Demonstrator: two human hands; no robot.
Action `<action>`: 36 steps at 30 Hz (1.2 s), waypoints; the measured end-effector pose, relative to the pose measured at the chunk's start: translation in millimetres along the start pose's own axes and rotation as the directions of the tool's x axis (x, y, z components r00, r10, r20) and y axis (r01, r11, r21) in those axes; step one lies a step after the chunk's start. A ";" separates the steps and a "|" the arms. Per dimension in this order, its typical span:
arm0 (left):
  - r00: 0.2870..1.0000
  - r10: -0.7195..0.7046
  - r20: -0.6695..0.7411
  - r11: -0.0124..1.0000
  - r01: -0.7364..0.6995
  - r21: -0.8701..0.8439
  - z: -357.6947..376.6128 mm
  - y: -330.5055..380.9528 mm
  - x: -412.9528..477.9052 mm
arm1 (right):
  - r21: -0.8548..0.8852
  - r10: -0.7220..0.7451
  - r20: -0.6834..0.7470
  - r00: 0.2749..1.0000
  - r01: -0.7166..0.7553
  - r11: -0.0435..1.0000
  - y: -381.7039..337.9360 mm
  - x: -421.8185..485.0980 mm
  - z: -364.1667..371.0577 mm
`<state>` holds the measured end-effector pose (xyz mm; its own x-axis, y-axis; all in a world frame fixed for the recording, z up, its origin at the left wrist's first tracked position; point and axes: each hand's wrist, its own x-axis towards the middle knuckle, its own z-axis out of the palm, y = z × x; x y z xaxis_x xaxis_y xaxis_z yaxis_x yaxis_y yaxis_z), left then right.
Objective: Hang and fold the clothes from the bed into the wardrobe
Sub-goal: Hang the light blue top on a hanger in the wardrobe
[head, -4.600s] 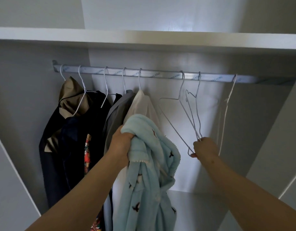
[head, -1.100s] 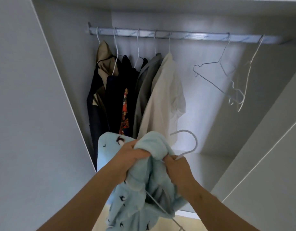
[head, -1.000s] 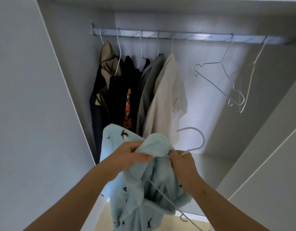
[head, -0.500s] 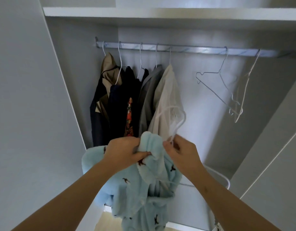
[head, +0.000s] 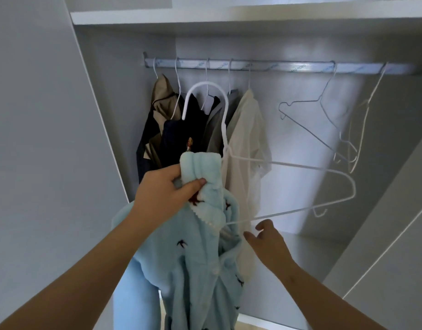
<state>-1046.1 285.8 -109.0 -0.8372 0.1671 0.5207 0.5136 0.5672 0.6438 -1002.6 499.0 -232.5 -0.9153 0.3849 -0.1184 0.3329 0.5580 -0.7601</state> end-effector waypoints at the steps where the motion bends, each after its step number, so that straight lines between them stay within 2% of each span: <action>1: 1.000 0.012 0.000 1.000 -0.012 -0.013 -3.6 3.2 0.7 | 0.124 0.076 0.067 0.995 -0.084 0.989 -6.0 2.6 0.9; 3: 0.999 0.038 -0.003 0.999 -0.038 -0.036 -9.2 10.1 1.4 | 0.352 0.176 0.230 0.957 -0.250 0.902 -18.4 4.1 5.1; 4: 0.999 0.048 0.000 0.998 -0.048 -0.048 -11.4 13.0 1.2 | 0.403 0.200 0.310 0.929 -0.319 0.858 -23.9 3.9 6.5; 6: 0.997 0.073 0.007 0.995 -0.072 -0.069 -15.3 16.3 1.0 | 0.344 0.228 0.419 0.879 -0.387 0.856 -26.6 4.6 9.5; 9: 0.996 0.087 -0.004 0.990 -0.087 -0.113 -25.1 14.3 0.4 | 0.150 0.309 0.488 0.817 -0.427 0.892 -22.3 3.6 10.3; 11: 0.998 0.066 -0.016 0.985 -0.068 -0.156 -31.8 9.0 1.0 | 0.143 0.335 0.494 0.802 -0.455 0.879 -15.8 4.7 7.4; 13: 0.999 0.045 -0.026 0.983 -0.049 -0.175 -36.3 2.9 1.7 | 0.223 0.323 0.520 0.791 -0.491 0.842 -13.2 4.0 4.5; 16: 0.999 0.033 -0.026 0.983 -0.037 -0.179 -36.6 -3.1 2.1 | 0.488 0.265 0.593 0.760 -0.602 0.632 -14.2 5.9 5.0; 19: 1.000 -0.006 -0.003 0.979 0.005 -0.202 -30.5 -10.3 0.9 | 0.655 0.254 0.545 0.799 -0.595 0.466 -19.9 8.4 1.4; 23: 0.998 -0.057 0.022 0.977 0.060 -0.207 -22.5 -25.6 -0.4 | 0.760 0.320 0.430 0.844 -0.530 0.377 -14.5 15.2 -20.1; 25: 0.997 -0.070 0.045 0.982 0.077 -0.175 -25.4 -36.7 -0.2 | 0.788 0.346 0.436 0.831 -0.538 0.299 -7.5 18.8 -37.5; 28: 0.977 -0.095 0.191 0.990 0.114 -0.087 -33.3 -52.3 -2.4 | 0.811 0.314 0.501 0.806 -0.564 0.155 3.1 24.3 -64.9; 30: 0.964 -0.102 0.246 0.993 0.113 -0.029 -34.7 -60.8 -4.6 | 0.798 0.263 0.532 0.805 -0.580 0.162 9.0 28.0 -78.4; 36: 0.964 -0.073 0.258 0.996 0.057 0.070 -36.8 -71.2 -7.2 | 0.719 0.240 0.573 0.783 -0.621 0.312 15.9 37.4 -95.3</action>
<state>-1069.7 214.6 -137.9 -0.8925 0.3272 0.3103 0.4509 0.6307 0.6316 -1009.9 592.4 -188.1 -0.7672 0.0139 -0.6413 0.5098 -0.5936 -0.6227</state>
